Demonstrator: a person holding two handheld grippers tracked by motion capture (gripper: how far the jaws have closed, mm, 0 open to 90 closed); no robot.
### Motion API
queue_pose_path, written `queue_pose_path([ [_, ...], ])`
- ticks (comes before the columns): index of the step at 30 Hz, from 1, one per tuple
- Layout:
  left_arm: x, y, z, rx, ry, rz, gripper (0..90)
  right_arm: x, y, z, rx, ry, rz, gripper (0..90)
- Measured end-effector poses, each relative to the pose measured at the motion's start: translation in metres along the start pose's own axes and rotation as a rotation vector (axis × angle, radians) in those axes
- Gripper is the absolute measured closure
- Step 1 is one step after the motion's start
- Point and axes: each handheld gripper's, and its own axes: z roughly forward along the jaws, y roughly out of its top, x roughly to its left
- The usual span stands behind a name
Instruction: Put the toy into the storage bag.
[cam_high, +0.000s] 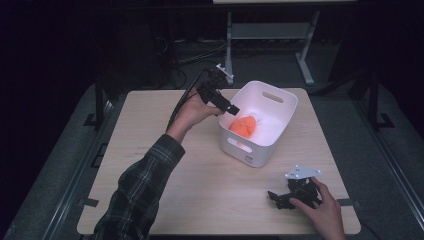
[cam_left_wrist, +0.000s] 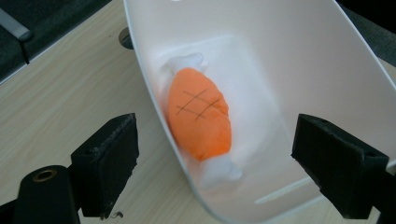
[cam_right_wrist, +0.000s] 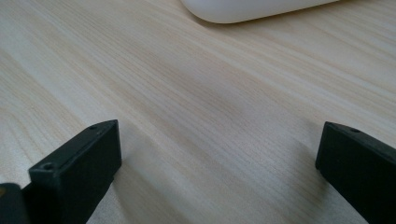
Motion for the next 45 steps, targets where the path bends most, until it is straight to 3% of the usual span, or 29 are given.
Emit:
queue_pose_path([
  [18, 0.012, -0.064, -0.030, -0.071, 0.004, -0.011, 14.2, 0.000, 0.000, 0.000, -0.003, -0.001, -0.003, 0.0],
  [27, 0.011, -0.099, -0.040, -0.098, 0.016, 0.009, 14.3, 0.000, 0.000, 0.000, -0.003, -0.001, -0.004, 0.0],
  [33, 0.005, -0.125, -0.051, -0.152, 0.024, 0.012, 14.5, 0.000, 0.000, 0.000, -0.002, -0.003, -0.004, 0.0],
  [45, 0.000, -0.172, -0.060, -0.186, 0.044, 0.021, 14.9, 0.000, 0.000, 0.000, -0.002, -0.003, -0.005, 0.0],
])
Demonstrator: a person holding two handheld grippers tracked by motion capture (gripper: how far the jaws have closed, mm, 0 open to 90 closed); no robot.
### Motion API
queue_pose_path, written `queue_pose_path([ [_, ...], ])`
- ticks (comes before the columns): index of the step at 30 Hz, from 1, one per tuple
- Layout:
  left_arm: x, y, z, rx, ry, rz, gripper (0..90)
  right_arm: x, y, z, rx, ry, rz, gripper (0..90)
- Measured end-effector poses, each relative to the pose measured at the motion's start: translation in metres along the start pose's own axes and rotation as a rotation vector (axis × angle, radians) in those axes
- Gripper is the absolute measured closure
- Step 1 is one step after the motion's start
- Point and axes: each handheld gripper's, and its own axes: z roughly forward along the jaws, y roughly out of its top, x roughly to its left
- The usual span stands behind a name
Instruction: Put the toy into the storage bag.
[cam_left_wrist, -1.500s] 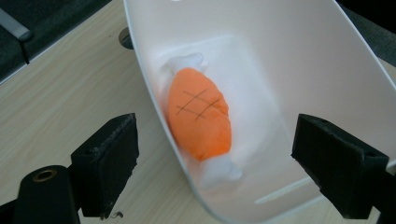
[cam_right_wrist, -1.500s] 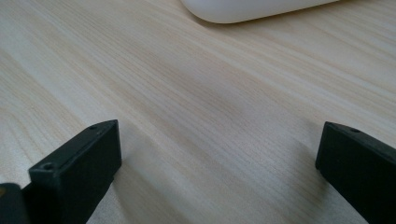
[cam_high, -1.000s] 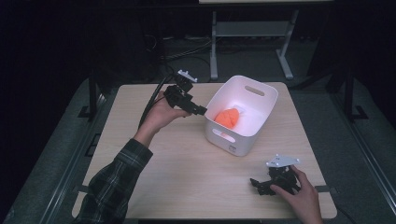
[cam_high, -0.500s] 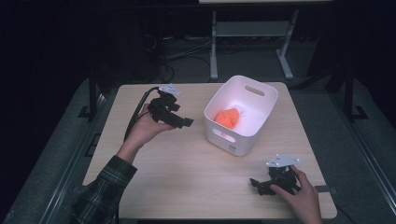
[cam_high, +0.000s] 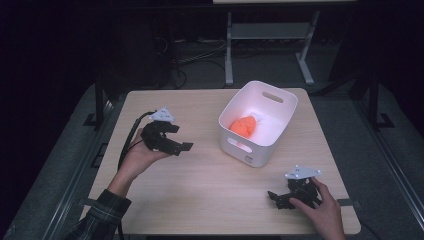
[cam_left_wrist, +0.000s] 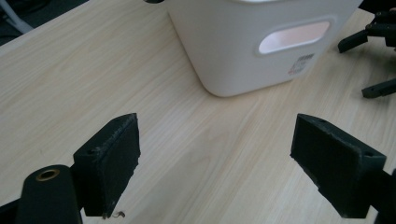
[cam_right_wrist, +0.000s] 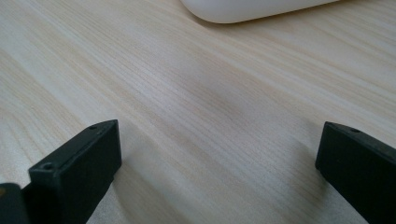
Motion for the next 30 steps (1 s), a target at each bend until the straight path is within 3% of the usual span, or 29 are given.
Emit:
queue_pose_path([
  [8, -0.008, -0.035, -0.005, -0.024, 0.013, 0.010, 14.9, 0.000, 0.000, 0.000, -0.001, -0.001, -0.002, 0.0],
  [20, -0.019, -0.070, -0.008, -0.015, 0.042, 0.040, 14.8, 0.000, 0.000, 0.000, 0.000, 0.000, 0.000, 0.0],
  [30, -0.029, -0.105, -0.007, -0.007, 0.068, 0.031, 14.8, 0.000, 0.000, 0.000, 0.000, 0.000, 0.001, 0.0],
])
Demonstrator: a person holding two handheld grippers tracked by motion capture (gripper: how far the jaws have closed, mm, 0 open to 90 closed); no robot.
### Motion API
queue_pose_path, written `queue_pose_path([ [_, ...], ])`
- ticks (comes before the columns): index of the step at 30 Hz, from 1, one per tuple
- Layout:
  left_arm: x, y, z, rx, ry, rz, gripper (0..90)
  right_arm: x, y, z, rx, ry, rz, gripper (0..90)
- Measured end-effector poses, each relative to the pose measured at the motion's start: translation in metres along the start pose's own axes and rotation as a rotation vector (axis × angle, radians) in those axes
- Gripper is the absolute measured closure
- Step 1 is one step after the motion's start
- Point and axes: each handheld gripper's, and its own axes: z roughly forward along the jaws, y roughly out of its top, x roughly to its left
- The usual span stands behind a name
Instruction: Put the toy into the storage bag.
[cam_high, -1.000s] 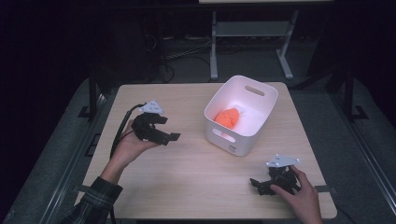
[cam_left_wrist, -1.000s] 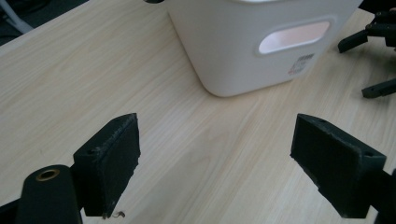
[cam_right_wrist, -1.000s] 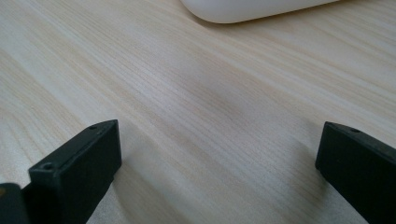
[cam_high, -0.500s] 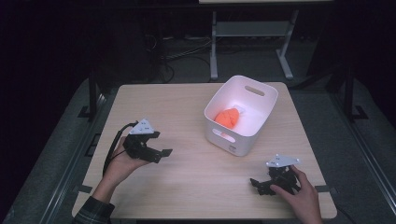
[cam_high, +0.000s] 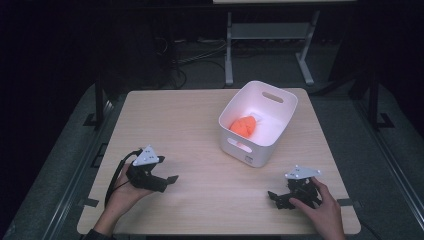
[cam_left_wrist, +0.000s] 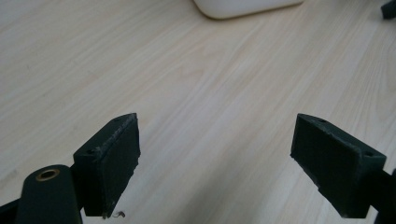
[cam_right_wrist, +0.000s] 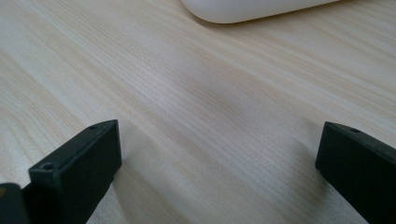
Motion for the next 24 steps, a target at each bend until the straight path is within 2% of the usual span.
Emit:
queue_pose_path([
  [14, -0.008, -0.037, 0.000, 0.031, 0.020, -0.031, 14.8, 0.000, 0.000, 0.000, 0.000, 0.000, 0.000, 0.0],
  [21, -0.009, -0.056, 0.001, 0.063, 0.044, -0.049, 14.7, 0.000, 0.000, 0.000, 0.000, 0.000, 0.000, 0.0],
  [24, -0.010, -0.062, 0.002, 0.083, 0.069, -0.036, 14.7, 0.000, 0.000, 0.000, 0.000, 0.000, 0.000, 0.0],
])
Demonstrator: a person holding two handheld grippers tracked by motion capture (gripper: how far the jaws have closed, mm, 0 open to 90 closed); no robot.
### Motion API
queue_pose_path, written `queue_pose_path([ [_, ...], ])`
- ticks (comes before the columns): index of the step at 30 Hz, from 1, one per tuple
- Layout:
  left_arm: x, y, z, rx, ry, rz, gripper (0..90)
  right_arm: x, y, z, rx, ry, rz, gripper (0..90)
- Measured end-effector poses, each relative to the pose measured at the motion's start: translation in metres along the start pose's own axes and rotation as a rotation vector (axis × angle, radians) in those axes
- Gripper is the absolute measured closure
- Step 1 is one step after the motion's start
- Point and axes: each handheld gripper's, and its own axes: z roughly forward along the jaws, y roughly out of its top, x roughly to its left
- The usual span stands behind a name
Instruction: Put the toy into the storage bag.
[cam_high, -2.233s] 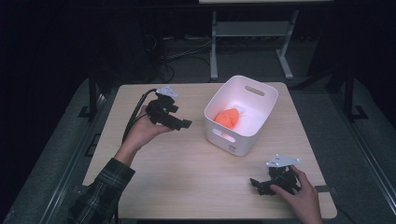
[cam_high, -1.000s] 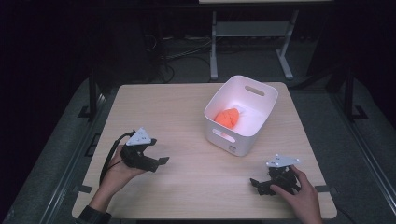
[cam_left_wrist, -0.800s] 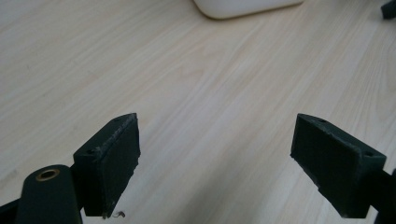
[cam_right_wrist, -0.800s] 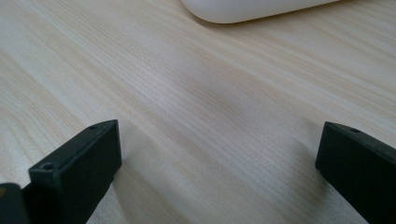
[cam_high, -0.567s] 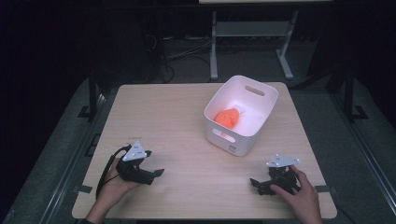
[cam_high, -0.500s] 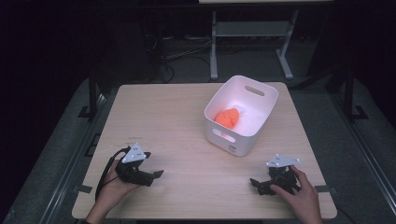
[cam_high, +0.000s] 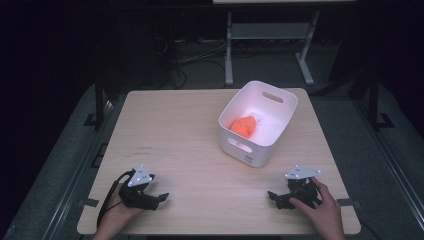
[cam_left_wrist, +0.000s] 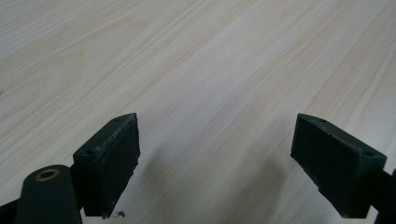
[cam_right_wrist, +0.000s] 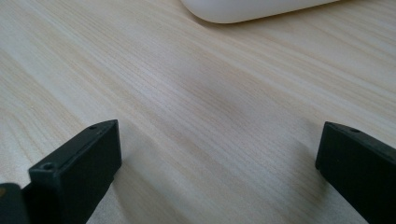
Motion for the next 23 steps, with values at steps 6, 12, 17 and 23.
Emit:
queue_pose_path([
  [6, 0.005, -0.010, 0.002, -0.006, -0.003, -0.046, 12.7, 0.000, 0.000, 0.000, 0.000, 0.000, 0.000, 0.0],
  [12, 0.006, -0.014, 0.003, -0.035, -0.008, -0.053, 12.6, 0.000, 0.000, 0.000, 0.000, 0.000, 0.000, 0.0],
  [17, 0.006, -0.014, 0.003, -0.035, -0.007, -0.054, 12.7, 0.000, 0.000, 0.000, 0.000, 0.000, 0.000, 0.0],
  [23, 0.006, -0.014, 0.003, -0.035, -0.007, -0.055, 12.7, 0.000, 0.000, 0.000, 0.000, 0.000, 0.000, 0.0],
])
